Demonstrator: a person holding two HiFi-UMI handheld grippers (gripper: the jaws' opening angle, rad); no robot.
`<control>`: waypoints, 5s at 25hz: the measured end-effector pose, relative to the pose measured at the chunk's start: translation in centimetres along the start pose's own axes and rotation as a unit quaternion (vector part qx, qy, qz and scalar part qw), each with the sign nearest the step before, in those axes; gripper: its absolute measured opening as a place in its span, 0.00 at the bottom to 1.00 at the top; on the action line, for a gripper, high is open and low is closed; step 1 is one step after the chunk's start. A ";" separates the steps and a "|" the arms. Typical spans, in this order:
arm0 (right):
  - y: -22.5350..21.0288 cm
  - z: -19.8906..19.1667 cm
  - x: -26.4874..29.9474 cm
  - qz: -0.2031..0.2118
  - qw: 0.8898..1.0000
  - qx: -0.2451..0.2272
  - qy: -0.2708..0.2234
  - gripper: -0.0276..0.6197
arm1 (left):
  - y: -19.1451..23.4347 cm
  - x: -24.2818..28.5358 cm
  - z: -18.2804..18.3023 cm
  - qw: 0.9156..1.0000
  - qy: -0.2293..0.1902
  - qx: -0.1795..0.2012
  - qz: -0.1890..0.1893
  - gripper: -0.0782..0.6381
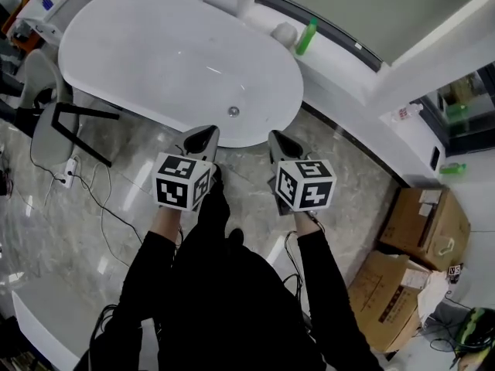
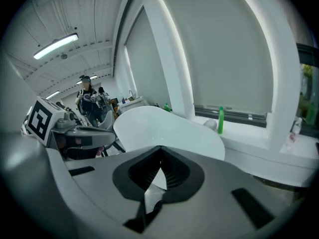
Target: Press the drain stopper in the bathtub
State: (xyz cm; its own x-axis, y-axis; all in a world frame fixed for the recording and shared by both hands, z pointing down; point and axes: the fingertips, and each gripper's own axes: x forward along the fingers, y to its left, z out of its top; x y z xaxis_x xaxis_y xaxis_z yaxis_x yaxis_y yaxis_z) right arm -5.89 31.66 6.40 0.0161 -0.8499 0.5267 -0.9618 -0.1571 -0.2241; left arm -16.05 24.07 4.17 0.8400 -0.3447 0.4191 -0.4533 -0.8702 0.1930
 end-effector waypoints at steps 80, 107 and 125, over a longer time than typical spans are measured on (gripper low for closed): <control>-19.7 -20.1 51.5 0.169 0.912 -0.078 0.365 0.05 | 25.5 47.6 -33.8 0.924 0.240 -0.257 0.150 0.12; -21.9 -30.0 57.5 0.189 0.878 -0.120 0.423 0.05 | 26.2 52.7 -46.6 0.884 0.278 -0.335 0.168 0.12; -22.5 -30.7 57.5 0.189 0.880 -0.106 0.423 0.05 | 25.8 53.5 -49.6 0.863 0.308 -0.350 0.192 0.12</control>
State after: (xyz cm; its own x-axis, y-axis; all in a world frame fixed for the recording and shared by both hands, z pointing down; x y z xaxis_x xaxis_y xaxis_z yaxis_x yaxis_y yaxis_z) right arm 8.26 1.74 66.91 -0.4389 -0.1285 0.8893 -0.8855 0.2300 -0.4038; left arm 2.40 0.62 75.54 0.3674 -0.1205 0.9222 -0.9137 -0.2320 0.3337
